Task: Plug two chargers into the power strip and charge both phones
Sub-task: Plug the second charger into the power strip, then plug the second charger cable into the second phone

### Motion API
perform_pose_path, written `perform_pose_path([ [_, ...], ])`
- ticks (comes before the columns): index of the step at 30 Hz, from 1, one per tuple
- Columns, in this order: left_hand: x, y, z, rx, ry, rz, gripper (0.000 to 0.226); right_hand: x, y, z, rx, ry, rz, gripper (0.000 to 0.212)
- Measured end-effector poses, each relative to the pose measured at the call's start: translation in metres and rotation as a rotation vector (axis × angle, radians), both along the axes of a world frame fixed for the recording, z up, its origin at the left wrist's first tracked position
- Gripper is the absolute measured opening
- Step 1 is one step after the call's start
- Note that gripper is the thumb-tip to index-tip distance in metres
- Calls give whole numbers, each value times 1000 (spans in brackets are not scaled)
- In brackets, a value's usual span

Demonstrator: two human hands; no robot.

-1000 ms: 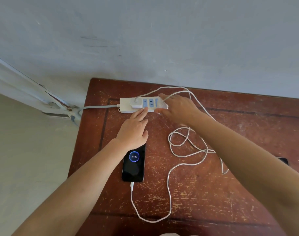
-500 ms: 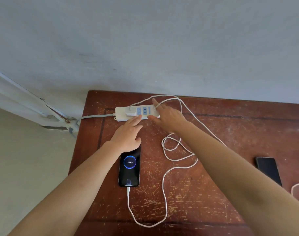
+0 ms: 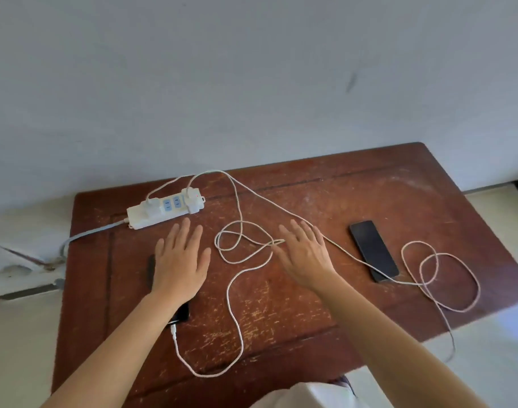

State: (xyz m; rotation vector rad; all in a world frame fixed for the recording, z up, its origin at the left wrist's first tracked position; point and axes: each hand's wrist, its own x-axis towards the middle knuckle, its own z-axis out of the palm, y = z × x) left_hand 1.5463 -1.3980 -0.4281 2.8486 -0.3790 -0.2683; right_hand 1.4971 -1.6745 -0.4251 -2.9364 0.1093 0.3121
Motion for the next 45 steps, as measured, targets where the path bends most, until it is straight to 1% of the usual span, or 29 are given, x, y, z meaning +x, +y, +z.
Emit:
perform_pose_path([
  [4, -23, -77, -8, -26, 72, -202, 61, -79, -70, -2, -74, 39, -186, 68],
  [7, -31, -140, -4, -20, 82, -368, 63, -127, -121, 3, -96, 37, -348, 71],
  [10, -38, -197, 5, -2, 53, -478, 63, -164, -165, 7, -84, 11, -497, 65],
  [12, -45, -229, 10, -9, 36, -516, 63, -180, -190, 7, -62, 2, -560, 60],
  [15, -58, -269, 6, -14, 61, -535, 63, -194, -223, -2, -3, -16, -602, 54],
  [20, -97, -312, -26, 73, 176, -470, 65, -208, -259, -30, 108, -51, -542, 49],
  [22, -111, -325, -39, 129, 234, -449, 66, -211, -268, -40, 124, -100, -548, 48],
  [25, -124, -342, -55, 235, 288, -431, 68, -213, -285, -52, 125, -184, -622, 48],
  [26, -127, -346, -58, 269, 284, -429, 69, -216, -289, -54, 133, -175, -648, 45],
  [29, -129, -348, -62, 305, 284, -422, 70, -233, -298, -62, 157, -39, -672, 33],
  [33, -127, -345, -58, 321, 292, -446, 70, -243, -304, -69, 233, 46, -594, 4],
  [35, -126, -346, -53, 341, 300, -465, 71, -234, -312, -63, 326, 101, -642, 1],
  [36, -124, -346, -51, 354, 310, -477, 71, -229, -316, -55, 421, 131, -726, 2],
  [38, -119, -349, -45, 370, 348, -495, 72, -217, -321, -34, 715, 137, -939, 8],
  [40, -115, -350, -37, 343, 410, -476, 68, -204, -322, -12, 1006, 53, -1073, 16],
  [41, -115, -349, -33, 294, 456, -446, 65, -197, -321, 0, 1135, -8, -1100, 17],
  [43, -117, -349, -22, 136, 542, -378, 57, -187, -317, 25, 1365, -134, -1131, 16],
  [45, -122, -349, -9, -34, 582, -351, 56, -181, -313, 44, 1554, -242, -1169, 17],
])
